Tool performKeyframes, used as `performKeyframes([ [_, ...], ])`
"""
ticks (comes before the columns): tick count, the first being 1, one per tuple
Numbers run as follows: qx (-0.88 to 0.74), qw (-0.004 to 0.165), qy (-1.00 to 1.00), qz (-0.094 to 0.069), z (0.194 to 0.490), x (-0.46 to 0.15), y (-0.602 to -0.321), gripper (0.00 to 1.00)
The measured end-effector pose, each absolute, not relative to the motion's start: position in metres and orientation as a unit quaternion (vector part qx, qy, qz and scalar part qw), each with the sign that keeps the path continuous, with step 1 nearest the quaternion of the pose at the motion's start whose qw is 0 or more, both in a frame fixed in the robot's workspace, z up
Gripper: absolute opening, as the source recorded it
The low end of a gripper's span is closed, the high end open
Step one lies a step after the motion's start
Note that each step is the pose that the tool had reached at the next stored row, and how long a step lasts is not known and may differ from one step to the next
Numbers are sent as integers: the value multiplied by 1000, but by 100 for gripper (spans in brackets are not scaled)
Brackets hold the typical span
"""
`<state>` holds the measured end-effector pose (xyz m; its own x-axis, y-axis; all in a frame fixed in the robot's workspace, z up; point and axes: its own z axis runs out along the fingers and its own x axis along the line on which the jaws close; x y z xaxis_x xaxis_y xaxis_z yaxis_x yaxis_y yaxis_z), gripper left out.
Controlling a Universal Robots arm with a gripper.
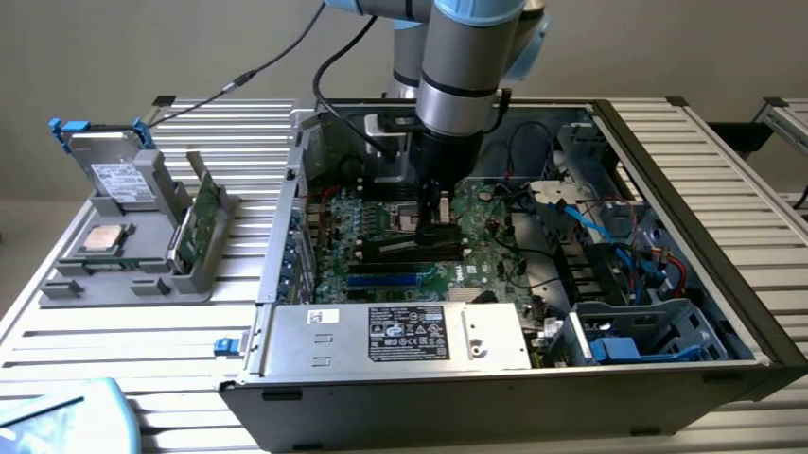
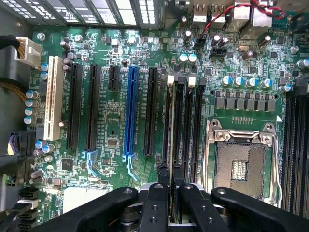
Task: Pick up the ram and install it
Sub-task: 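Insert the ram into the slot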
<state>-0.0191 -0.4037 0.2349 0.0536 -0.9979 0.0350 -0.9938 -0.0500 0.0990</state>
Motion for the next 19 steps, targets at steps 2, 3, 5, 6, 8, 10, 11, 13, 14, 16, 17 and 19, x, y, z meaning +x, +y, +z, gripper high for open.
performKeyframes([
  [2, 724, 50, -687, -23, 237, -19, -404, 14],
  [3, 724, 51, -687, -23, 237, -19, -404, 14],
  [5, 724, 53, -687, -23, 238, -18, -404, 14],
  [6, 724, 53, -687, -23, 238, -18, -404, 14],
  [8, 724, 55, -687, -23, 239, -18, -404, 14],
  [10, 724, 56, -687, -22, 239, -17, -404, 14],
  [11, 724, 57, -687, -22, 239, -16, -404, 14],
  [13, 724, 57, -687, -22, 240, -13, -404, 14],
  [14, 724, 57, -687, -22, 240, -12, -404, 14],
  [16, 724, 58, -687, -22, 240, -12, -403, 14],
  [17, 724, 59, -687, -22, 240, -12, -403, 14],
  [19, 723, 63, -687, -25, 240, -11, -403, 14],
])
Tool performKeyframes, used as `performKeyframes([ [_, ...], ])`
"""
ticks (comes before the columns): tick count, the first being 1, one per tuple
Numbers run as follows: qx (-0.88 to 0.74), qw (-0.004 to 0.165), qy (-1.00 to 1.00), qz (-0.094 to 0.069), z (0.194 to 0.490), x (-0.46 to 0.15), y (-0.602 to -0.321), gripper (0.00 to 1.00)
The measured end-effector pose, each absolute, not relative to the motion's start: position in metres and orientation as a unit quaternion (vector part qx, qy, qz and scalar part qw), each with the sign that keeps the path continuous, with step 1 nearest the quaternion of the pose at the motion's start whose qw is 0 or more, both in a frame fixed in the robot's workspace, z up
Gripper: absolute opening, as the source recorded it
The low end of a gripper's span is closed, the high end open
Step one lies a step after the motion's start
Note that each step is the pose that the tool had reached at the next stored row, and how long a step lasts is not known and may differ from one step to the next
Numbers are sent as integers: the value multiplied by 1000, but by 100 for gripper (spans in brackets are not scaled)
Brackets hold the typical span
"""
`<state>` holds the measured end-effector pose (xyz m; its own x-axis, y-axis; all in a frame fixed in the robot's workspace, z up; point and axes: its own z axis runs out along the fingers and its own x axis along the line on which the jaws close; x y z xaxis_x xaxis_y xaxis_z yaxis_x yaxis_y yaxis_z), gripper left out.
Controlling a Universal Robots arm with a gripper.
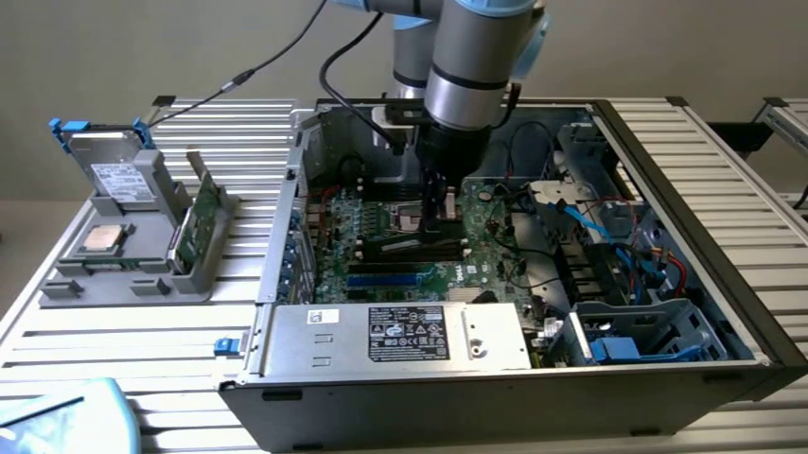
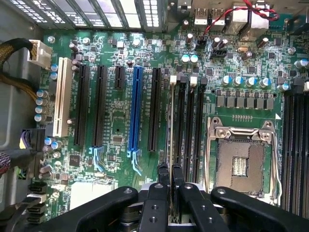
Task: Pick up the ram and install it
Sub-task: 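Insert the ram into the slot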
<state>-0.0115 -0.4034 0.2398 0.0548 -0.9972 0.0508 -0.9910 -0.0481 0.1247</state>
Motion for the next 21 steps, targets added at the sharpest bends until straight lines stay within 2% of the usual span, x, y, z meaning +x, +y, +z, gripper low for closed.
performKeyframes([
  [5, 723, 79, -686, -39, 241, -8, -403, 14],
  [12, 722, 92, -684, -52, 241, 7, -403, 14],
  [18, 719, 119, -681, -75, 240, 17, -403, 14],
  [21, 718, 128, -679, -83, 239, 21, -403, 14],
])
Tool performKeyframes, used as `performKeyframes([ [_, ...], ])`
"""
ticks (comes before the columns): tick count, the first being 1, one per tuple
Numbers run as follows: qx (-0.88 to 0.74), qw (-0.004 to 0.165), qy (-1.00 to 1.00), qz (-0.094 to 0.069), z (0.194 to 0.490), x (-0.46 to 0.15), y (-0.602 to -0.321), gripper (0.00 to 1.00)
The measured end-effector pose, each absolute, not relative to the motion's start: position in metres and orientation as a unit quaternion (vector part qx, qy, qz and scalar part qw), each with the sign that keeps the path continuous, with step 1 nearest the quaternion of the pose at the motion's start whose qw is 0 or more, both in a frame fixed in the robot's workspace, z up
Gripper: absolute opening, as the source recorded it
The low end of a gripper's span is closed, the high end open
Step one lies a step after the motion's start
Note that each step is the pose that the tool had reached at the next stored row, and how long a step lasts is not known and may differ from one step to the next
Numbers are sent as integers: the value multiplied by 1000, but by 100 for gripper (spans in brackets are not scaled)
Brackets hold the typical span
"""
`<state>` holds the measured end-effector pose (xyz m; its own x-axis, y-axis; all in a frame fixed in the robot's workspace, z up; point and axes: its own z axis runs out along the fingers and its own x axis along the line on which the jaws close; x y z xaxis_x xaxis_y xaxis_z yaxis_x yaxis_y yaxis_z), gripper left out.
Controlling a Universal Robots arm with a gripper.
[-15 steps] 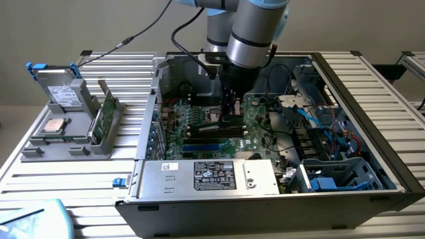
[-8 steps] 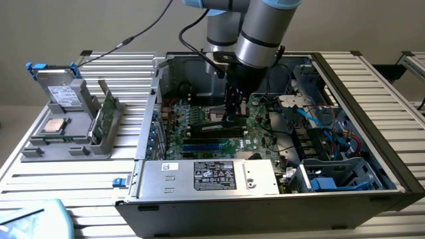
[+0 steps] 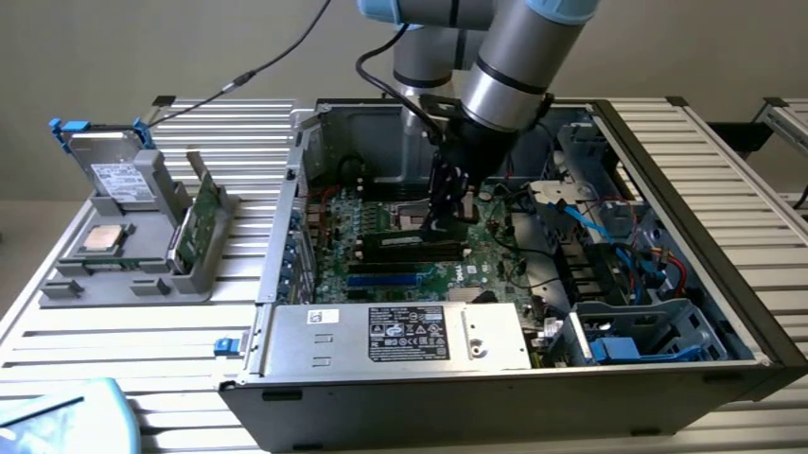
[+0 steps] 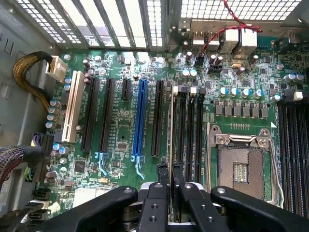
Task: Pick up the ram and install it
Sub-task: 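Insert the ram into the slot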
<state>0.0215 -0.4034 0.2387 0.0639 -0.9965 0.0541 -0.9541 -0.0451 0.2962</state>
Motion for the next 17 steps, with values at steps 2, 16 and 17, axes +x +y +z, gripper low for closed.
performKeyframes([
  [2, 718, 130, -679, -85, 236, 22, -403, 14],
  [16, 715, 148, -675, -105, 227, 29, -403, 14],
  [17, 715, 148, -675, -105, 226, 29, -403, 14],
])
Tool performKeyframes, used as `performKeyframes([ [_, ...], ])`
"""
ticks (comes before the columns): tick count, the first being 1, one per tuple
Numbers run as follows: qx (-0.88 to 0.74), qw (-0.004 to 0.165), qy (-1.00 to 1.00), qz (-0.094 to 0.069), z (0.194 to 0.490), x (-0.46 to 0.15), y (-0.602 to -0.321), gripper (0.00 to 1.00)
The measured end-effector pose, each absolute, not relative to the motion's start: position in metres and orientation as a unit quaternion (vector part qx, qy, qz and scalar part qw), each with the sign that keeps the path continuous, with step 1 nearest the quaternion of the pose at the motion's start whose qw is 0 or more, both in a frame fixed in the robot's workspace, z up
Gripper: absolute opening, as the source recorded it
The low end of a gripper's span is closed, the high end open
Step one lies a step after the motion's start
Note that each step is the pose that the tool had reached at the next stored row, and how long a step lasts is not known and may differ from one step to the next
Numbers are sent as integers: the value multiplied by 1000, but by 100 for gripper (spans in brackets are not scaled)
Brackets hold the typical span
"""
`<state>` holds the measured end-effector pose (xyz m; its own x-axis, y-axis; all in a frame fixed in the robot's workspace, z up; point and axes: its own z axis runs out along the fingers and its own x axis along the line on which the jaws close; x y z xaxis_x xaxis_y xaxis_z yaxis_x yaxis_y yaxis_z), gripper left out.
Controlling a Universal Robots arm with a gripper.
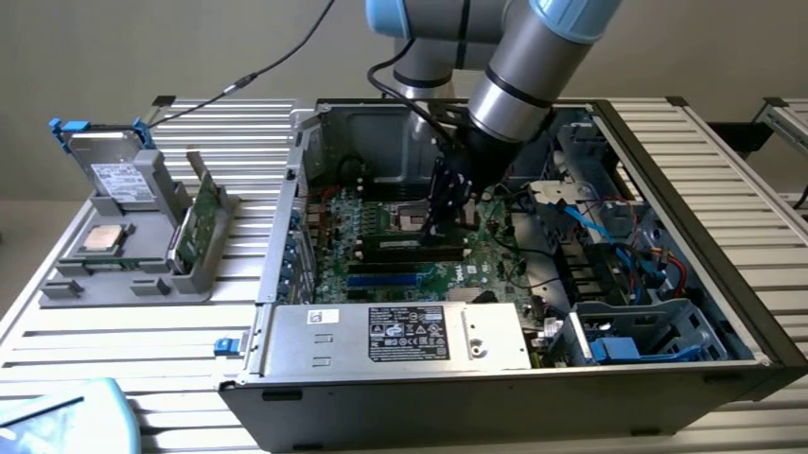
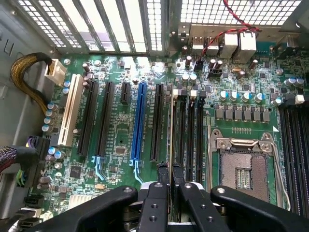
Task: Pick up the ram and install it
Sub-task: 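Insert the ram into the slot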
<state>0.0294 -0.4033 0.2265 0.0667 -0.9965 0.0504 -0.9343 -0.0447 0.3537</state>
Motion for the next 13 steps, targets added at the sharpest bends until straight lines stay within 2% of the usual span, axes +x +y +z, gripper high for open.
performKeyframes([
  [13, 705, 148, -685, -108, 217, 30, -402, 14],
])
